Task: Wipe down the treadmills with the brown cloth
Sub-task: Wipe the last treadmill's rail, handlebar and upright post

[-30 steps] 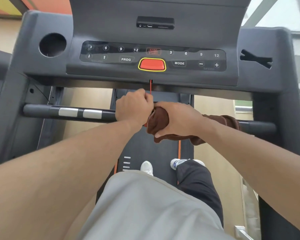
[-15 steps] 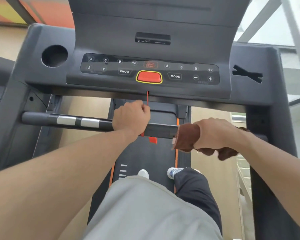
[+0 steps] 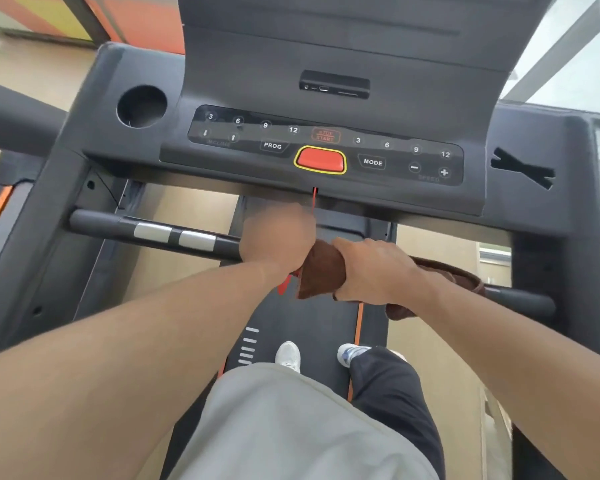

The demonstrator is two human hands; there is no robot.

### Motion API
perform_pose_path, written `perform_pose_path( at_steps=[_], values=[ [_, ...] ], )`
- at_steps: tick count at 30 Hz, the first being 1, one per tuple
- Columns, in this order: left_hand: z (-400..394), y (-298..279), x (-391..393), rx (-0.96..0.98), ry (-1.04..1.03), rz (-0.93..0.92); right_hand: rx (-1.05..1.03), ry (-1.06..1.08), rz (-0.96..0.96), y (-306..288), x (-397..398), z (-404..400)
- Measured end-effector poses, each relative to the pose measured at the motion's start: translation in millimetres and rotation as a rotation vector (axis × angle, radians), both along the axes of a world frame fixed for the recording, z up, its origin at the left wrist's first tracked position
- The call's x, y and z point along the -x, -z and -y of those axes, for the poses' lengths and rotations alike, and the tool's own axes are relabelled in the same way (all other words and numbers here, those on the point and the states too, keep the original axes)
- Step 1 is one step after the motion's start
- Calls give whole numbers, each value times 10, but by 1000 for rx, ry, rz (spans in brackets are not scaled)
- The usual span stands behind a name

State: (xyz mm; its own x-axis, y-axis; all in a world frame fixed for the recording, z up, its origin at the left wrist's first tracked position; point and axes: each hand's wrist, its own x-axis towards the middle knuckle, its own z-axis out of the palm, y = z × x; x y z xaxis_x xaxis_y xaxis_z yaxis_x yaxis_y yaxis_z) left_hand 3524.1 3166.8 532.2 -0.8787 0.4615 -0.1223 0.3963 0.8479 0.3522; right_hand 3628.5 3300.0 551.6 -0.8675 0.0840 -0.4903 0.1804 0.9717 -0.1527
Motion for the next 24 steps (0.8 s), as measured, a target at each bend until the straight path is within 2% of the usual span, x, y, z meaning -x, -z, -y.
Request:
perform_pose_path(
  at_steps=[1, 4, 6, 9, 14, 17, 22, 24],
  values=[
    [6, 10, 0, 3, 2, 2, 10, 35, 74, -47, -83, -154],
    [9, 41, -6, 5, 31, -6, 178, 233, 458, -174, -518, -848],
    [16, 57, 1, 7, 51, -19, 153, 271, 510, -145, -784, -1196],
    [21, 76, 5, 0, 71, -48, 43, 268, 318, 26, -862, -1233],
    [11, 60, 14, 17, 55, -50, 71, 57, -12, -45, -152, -172],
    [4, 27, -16, -3, 47, -69, 16, -60, -106, 38, 166, 230],
    [26, 13, -66, -56, 42, -123, -66, 43, -350, 278, 14, 321],
    [41, 17, -97, -99, 60, -148, -70, 61, -389, 347, -60, 355]
  ],
)
